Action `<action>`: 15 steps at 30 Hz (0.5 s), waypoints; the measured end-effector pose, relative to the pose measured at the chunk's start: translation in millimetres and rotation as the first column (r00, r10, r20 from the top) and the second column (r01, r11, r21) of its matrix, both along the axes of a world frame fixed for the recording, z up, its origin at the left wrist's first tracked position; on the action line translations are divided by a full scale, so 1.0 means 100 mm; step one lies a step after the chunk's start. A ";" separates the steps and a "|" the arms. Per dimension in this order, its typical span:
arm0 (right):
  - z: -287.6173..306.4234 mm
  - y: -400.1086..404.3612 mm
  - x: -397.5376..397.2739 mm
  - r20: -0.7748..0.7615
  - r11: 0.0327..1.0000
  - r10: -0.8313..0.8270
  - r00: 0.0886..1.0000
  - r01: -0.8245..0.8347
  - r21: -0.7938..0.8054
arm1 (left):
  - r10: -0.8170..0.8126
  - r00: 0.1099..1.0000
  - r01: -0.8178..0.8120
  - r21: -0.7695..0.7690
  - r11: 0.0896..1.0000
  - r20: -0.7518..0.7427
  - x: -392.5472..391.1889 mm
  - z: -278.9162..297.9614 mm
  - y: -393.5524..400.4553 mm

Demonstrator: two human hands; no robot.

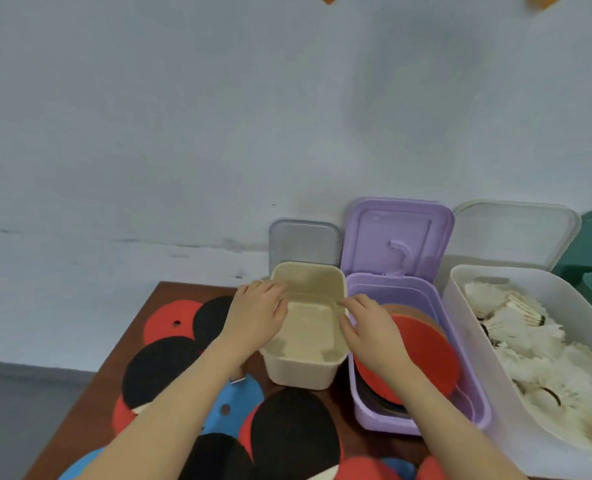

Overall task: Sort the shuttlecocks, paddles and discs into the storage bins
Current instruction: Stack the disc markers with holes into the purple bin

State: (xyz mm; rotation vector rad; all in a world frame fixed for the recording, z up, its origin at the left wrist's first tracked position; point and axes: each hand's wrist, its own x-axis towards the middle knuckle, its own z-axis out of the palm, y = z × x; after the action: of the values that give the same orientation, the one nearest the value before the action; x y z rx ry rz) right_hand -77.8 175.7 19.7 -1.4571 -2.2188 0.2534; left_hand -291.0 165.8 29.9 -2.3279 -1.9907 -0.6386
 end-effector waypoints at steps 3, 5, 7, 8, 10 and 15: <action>-0.04 -0.01 -0.54 -0.026 1.000 -0.003 1.000 0.003 0.016 | 0.014 1.000 -0.013 -0.016 1.000 0.023 -0.55 -0.08 0.01; -0.07 -0.03 -0.90 -0.084 1.000 -0.027 0.996 0.026 -0.012 | 0.020 0.998 -0.016 -0.063 0.998 0.059 -0.91 -0.14 0.05; -0.11 -0.06 -1.23 -0.120 0.998 -0.065 0.991 0.064 -0.016 | 0.001 0.996 0.007 -0.089 0.996 0.085 -1.23 -0.22 0.10; -0.14 -0.08 -1.39 -0.123 0.996 -0.086 0.989 0.086 -0.006 | -0.013 0.996 0.022 -0.104 0.994 0.085 -1.37 -0.25 0.13; -0.19 -0.11 -1.71 -0.146 0.992 -0.125 0.981 0.127 0.003 | -0.045 0.995 0.058 -0.139 0.989 0.093 -1.63 -0.32 0.20; -0.42 -0.13 -2.35 -0.209 0.979 -0.194 0.959 0.175 -0.107 | -0.119 0.988 0.138 -0.222 0.965 0.095 -2.07 -0.47 0.41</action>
State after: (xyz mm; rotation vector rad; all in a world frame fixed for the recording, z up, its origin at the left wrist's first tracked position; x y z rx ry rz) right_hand -313.2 162.6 -22.5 -1.5892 -1.9052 0.4313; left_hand -498.0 206.9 -17.2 -2.6218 -2.0602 -0.5428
